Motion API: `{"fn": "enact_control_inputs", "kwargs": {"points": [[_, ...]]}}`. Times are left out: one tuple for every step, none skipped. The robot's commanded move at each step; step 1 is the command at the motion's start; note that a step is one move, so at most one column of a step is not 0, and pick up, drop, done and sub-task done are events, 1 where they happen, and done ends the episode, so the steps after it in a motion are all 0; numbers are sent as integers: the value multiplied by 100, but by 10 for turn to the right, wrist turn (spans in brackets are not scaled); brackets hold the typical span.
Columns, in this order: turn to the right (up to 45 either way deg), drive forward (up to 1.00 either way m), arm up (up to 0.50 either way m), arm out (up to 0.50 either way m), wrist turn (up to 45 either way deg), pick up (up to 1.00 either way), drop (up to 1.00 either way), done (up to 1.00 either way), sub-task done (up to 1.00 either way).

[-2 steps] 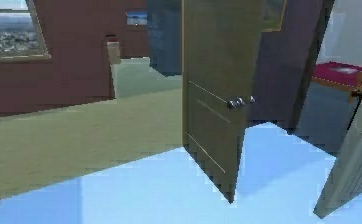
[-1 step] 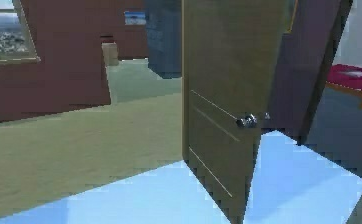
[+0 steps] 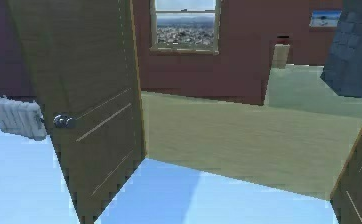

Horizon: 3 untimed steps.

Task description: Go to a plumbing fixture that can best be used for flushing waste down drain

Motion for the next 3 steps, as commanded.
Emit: {"fn": "enact_control_inputs", "kwargs": {"points": [[-330, 0, 0, 0, 0, 0, 0, 0, 0], [-30, 0, 0, 0, 0, 0, 0, 0, 0], [0, 40, 0, 0, 0, 0, 0, 0, 0]]}}
